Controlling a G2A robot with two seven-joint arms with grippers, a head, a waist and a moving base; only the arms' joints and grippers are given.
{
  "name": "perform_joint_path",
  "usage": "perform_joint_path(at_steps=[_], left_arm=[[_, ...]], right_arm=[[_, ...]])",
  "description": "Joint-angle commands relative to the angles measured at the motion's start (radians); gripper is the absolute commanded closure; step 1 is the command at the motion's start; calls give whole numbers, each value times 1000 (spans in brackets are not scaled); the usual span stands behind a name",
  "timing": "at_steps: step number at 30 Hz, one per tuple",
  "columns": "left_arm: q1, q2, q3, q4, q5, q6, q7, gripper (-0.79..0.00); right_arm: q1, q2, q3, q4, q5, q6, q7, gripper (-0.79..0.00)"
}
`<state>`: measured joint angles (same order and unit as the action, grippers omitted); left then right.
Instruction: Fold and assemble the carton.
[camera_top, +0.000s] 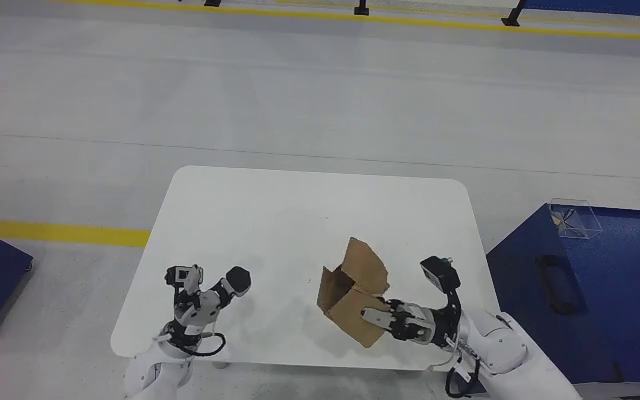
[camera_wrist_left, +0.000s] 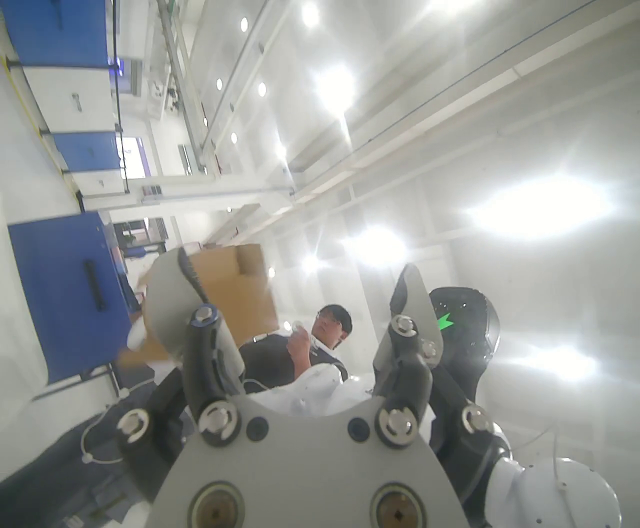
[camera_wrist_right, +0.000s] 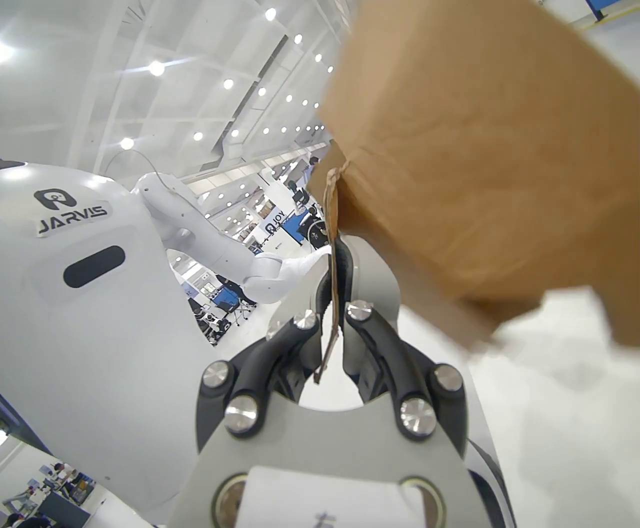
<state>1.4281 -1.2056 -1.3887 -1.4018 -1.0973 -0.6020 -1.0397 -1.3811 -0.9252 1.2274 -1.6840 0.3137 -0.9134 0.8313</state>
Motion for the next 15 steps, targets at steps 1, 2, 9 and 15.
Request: perform_joint_path(at_steps=[1,2,9,15], left_arm=[[3,4,-31,2,2,11,-7,-785],[5,5,-38,-1,7,18,-16,-785],[16,3,-22,-76,89,-3,-78,-785],[19,-4,44,-147,176,-9,-104,-785]], right_arm=[[2,5,8,-3,-8,25,33,0],[3,7,10,-3,-24,42,51,0],[13,15,-5,-64,-256,129,150,0],[-11,20,-42,-164,-472,172,194,0]])
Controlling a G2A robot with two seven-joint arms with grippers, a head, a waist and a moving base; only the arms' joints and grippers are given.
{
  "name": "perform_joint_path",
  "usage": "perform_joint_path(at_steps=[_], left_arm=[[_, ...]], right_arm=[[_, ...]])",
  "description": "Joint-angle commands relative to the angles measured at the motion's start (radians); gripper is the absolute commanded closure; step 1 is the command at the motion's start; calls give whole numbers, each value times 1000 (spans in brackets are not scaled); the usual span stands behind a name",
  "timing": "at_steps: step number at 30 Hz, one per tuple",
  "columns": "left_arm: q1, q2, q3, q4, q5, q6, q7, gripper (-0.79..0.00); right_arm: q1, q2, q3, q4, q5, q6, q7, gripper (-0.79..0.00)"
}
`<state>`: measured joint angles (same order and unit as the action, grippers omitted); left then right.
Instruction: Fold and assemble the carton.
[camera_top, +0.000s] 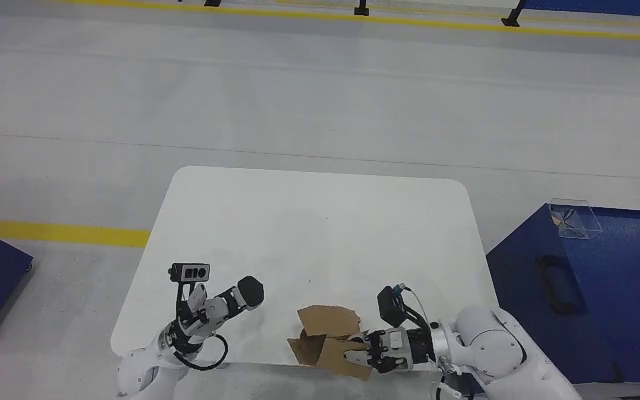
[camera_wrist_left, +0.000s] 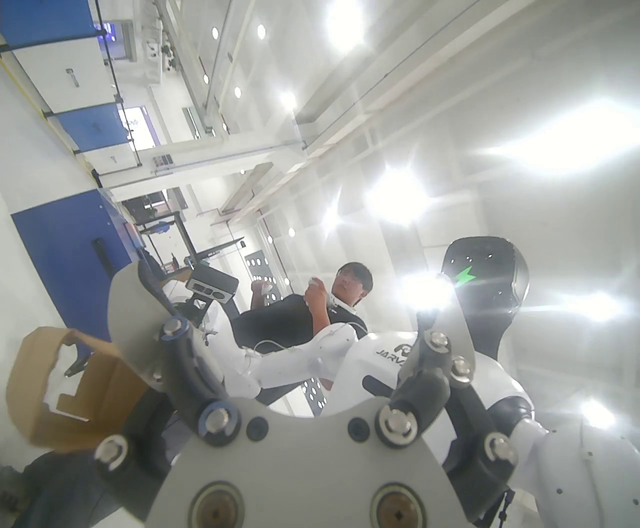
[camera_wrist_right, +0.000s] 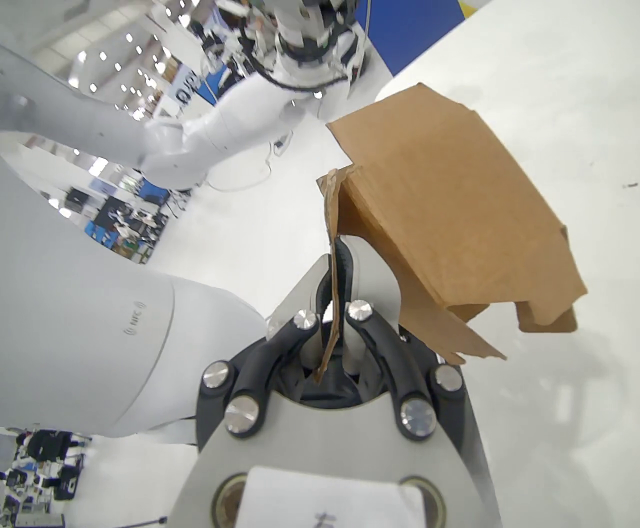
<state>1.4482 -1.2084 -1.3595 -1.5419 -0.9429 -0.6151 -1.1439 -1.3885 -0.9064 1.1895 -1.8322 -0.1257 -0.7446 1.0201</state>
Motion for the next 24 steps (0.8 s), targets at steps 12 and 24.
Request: perform_joint_path(at_steps=[12,24], left_arm=[[-114,-18,212,64,177,239,-51,-785],[-143,-21,239,96,168,273,-81,-785]], right_arm=[[-53,16,-6,-140,-117,19,-2,0],[-62,24,29,-141,-111,32,-41,0]])
